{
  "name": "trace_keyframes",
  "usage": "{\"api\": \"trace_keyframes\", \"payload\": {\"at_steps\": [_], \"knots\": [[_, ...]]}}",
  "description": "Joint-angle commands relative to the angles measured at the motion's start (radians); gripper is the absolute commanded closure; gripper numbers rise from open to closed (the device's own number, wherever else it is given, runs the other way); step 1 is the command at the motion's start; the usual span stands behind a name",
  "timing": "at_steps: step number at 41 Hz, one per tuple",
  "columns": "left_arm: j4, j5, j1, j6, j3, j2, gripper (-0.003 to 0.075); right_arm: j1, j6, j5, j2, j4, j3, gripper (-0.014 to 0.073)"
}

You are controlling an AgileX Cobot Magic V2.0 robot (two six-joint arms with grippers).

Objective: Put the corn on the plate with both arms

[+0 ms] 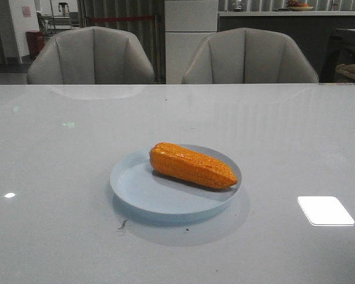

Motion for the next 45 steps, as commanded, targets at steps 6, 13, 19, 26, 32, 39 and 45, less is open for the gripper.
{"api": "trace_keyframes", "payload": {"at_steps": [6,13,19,26,32,39,45], "knots": [[-0.01,-0.083,0.001,-0.004,0.037,-0.016,0.0634,0.017,-0.009,-0.255,-0.164,0.036,0.105,0.0235],[-0.01,-0.083,0.001,-0.004,0.037,-0.016,0.0634,0.056,-0.009,-0.452,-0.304,0.036,0.232,0.0462],[-0.01,-0.083,0.001,-0.004,0.037,-0.016,0.0634,0.068,-0.009,-0.613,-0.391,0.036,0.355,0.0572],[-0.01,-0.083,0.001,-0.004,0.037,-0.016,0.0634,0.068,-0.009,-0.755,-0.468,0.036,0.527,0.0571],[-0.01,-0.081,0.001,-0.004,0.037,-0.016,0.0634,0.069,-0.009,-0.657,-0.494,0.036,0.531,0.0571],[-0.01,-0.081,0.001,-0.004,0.037,-0.016,0.0634,0.069,-0.009,-0.692,-0.494,0.036,0.531,0.0571],[-0.01,-0.081,0.001,-0.004,0.037,-0.016,0.0634,0.071,-0.009,-0.725,-0.498,0.036,0.536,0.0571]]}}
